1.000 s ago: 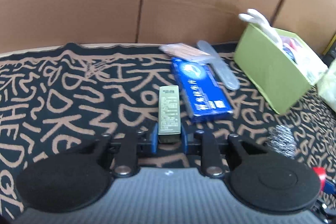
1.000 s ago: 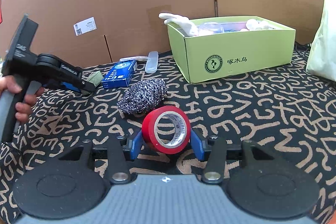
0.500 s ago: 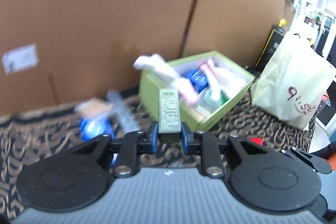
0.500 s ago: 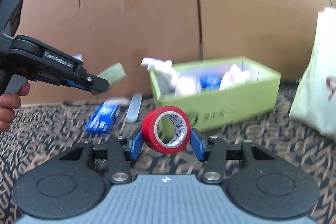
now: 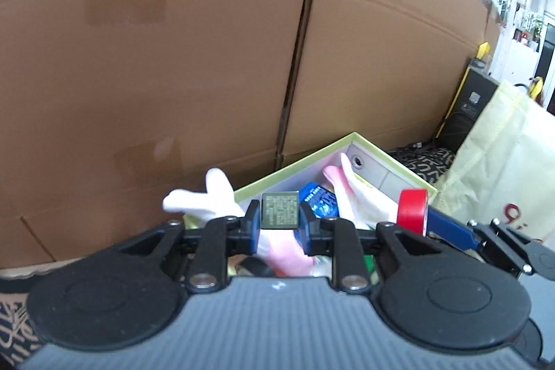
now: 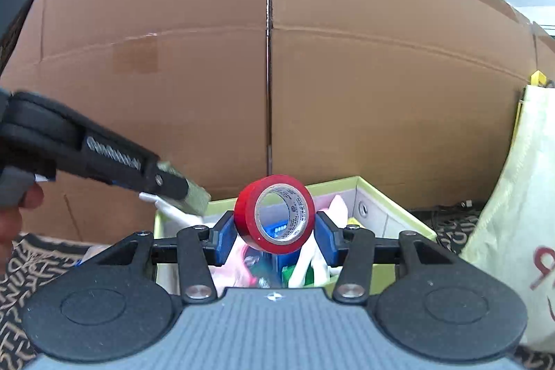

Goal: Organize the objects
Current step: 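Carry red tape roll and soap bar into the lime-green box and release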

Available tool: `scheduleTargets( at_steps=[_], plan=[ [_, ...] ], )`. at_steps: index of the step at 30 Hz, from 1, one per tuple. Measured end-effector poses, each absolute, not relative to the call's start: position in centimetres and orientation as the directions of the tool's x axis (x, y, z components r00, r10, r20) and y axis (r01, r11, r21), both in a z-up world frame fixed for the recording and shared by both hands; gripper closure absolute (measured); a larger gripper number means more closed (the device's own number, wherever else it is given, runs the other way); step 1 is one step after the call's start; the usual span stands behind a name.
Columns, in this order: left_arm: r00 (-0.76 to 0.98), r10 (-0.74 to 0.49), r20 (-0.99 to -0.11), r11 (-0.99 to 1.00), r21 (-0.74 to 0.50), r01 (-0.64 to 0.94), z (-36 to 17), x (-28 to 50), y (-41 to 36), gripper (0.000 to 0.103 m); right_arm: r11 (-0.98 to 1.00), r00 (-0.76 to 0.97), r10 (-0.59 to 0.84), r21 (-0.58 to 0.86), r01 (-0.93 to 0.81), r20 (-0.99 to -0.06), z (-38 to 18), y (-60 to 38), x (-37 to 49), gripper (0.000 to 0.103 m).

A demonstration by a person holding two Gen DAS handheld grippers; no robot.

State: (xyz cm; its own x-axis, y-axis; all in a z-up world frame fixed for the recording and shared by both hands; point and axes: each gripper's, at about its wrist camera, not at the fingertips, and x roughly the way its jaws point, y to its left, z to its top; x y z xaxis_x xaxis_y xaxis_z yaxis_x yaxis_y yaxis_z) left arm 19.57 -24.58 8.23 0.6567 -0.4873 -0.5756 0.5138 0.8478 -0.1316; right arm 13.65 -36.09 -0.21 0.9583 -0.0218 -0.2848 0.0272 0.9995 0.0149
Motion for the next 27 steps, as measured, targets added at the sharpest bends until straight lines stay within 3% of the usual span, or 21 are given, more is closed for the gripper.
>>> scheduleTargets(
  at_steps=[2, 3, 4, 5, 6, 8, 11, 14, 22, 27],
  plan=[
    [0.659, -0.48, -0.579, 0.853, -0.132, 0.505, 7.4, 20.8, -25.3, 0.08, 0.999, 0.96, -0.032, 0.016, 0.038, -0.28, -0.6, -36.5, 15.1, 0.05],
    [0.668, -0.476, -0.572, 0.856, -0.126, 0.502, 6.9, 21.2, -25.4, 0.066, 0.999, 0.96, -0.038, 0.018, 0.045, -0.278, -0.9, -36.7, 15.7, 0.05],
    [0.676, -0.468, -0.569, 0.86, -0.115, 0.498, 6.3, 21.4, -25.5, 0.051, 0.999, 0.96, -0.039, 0.018, 0.046, -0.277, -1.4, -36.9, 16.4, 0.043],
    [0.687, -0.455, -0.567, 0.868, -0.107, 0.486, 5.7, 21.6, -25.4, 0.022, 0.999, 0.955, -0.034, 0.014, 0.04, -0.296, -2.0, -37.1, 17.0, 0.037],
    [0.703, -0.438, -0.56, 0.879, -0.102, 0.466, 5.2, 21.5, -25.1, 0.009, 0.999, 0.94, -0.042, 0.007, 0.047, -0.338, -2.7, -37.3, 17.4, 0.033],
    [0.726, -0.429, -0.537, 0.886, -0.095, 0.453, 4.3, 21.0, -24.1, 0.005, 0.996, 0.925, -0.078, 0.0, 0.084, -0.371, -4.0, -37.8, 17.6, 0.033],
    [0.729, -0.424, -0.537, 0.887, -0.086, 0.453, 3.6, 20.4, -23.1, 0.0, 0.994, 0.939, -0.09, 0.024, 0.103, -0.333, -5.0, -38.6, 16.1, 0.032],
    [0.728, -0.423, -0.539, 0.888, -0.086, 0.452, 3.5, 19.6, -22.6, 0.0, 0.99, 0.947, -0.099, 0.07, 0.126, -0.305, -4.6, -38.7, 14.6, 0.024],
    [0.701, -0.465, -0.541, 0.868, -0.125, 0.48, 5.2, 14.9, -20.0, 0.0, 0.986, 0.962, -0.04, 0.142, 0.081, -0.269, -2.0, -37.5, 9.6, 0.018],
    [0.711, -0.387, -0.587, 0.901, -0.078, 0.426, 4.9, 10.2, -16.6, 0.0, 0.985, 0.955, 0.023, 0.168, 0.028, -0.296, -1.8, -35.5, 6.4, 0.016]
  ],
)
